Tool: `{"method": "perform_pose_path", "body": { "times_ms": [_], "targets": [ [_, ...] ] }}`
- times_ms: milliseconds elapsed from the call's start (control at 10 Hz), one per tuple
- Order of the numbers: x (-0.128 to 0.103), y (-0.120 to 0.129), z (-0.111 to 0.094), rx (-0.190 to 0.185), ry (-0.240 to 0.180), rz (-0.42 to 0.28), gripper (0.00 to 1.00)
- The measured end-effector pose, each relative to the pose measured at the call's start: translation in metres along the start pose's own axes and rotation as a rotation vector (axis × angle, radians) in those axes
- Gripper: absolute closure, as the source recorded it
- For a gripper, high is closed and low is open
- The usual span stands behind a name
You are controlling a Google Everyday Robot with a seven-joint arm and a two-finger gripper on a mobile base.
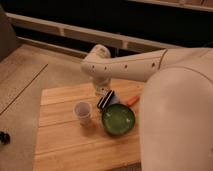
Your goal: Place the bottle in the ceramic bowl
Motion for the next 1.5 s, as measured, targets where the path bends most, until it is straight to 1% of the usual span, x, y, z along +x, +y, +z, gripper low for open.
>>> {"method": "perform_pose_path", "body": {
  "times_ms": [100,200,300,400,500,600,700,800,900,1000,1500],
  "targets": [
    [0.009,0.022,0.009,-0.047,0.030,-0.017,1.00],
    [0.020,0.035,0.018,-0.078,0.064,-0.036,1.00],
    [0.028,0.040,0.021,-0.093,0.079,-0.047,1.00],
    [0.034,0.036,0.021,-0.087,0.087,-0.050,1.00],
    [0.040,0.028,0.017,-0.071,0.090,-0.044,1.00],
    [0.044,0.015,0.012,-0.048,0.080,-0.025,1.00],
    [0.048,-0.002,0.004,-0.016,0.062,-0.001,1.00],
    [0.051,-0.012,0.001,-0.001,0.054,0.020,1.00],
    [0.055,-0.014,0.002,0.005,0.058,0.028,1.00],
    [0.057,-0.011,0.002,0.003,0.059,0.024,1.00],
    [0.057,-0.012,0.002,0.004,0.059,0.024,1.00]
  ]
}}
